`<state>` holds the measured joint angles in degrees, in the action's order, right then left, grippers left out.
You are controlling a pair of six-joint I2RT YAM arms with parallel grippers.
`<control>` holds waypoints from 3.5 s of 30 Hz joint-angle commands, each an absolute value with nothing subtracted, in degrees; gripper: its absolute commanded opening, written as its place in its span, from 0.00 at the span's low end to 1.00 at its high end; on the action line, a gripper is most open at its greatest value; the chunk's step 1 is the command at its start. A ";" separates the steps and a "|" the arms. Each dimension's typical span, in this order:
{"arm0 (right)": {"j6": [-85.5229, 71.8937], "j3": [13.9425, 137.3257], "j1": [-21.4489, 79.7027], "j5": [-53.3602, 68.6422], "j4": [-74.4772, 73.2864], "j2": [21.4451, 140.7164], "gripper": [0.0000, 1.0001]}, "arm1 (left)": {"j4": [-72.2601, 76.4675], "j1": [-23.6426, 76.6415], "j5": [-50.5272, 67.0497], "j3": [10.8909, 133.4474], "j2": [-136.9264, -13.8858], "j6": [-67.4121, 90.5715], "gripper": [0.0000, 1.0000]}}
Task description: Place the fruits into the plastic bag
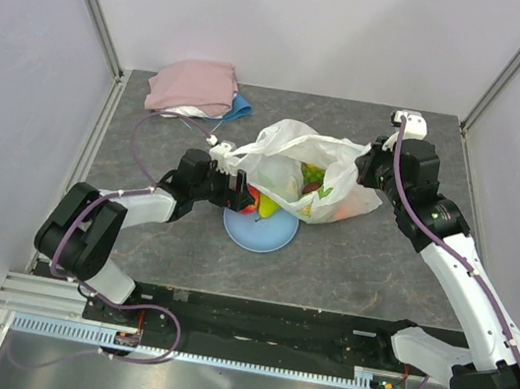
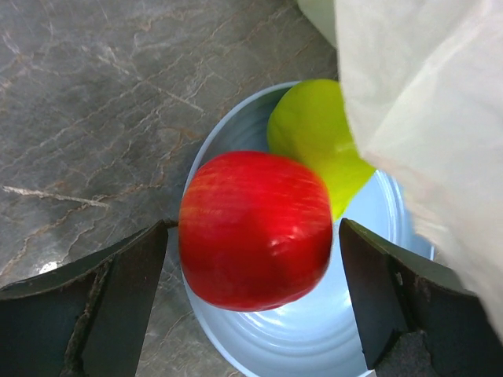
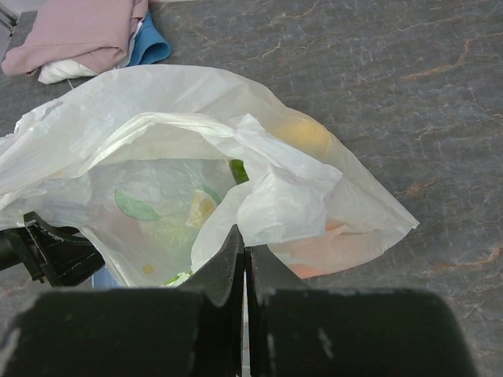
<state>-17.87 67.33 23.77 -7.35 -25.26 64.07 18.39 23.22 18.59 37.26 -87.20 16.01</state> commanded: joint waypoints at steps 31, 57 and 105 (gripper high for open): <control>-17.67 66.97 23.20 -7.38 -23.82 62.84 0.00 | 20.74 20.83 -3.69 26.64 -60.76 20.13 0.75; -18.46 66.97 23.20 -5.62 -23.38 62.75 0.00 | 16.89 41.45 11.43 53.51 -56.41 4.41 0.74; -18.37 65.65 23.20 -6.15 -23.47 62.58 0.00 | 12.66 46.58 6.77 70.49 -107.84 12.21 0.87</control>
<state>-18.02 66.02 23.38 -6.02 -24.88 62.61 9.80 46.35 2.92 70.30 -106.98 9.85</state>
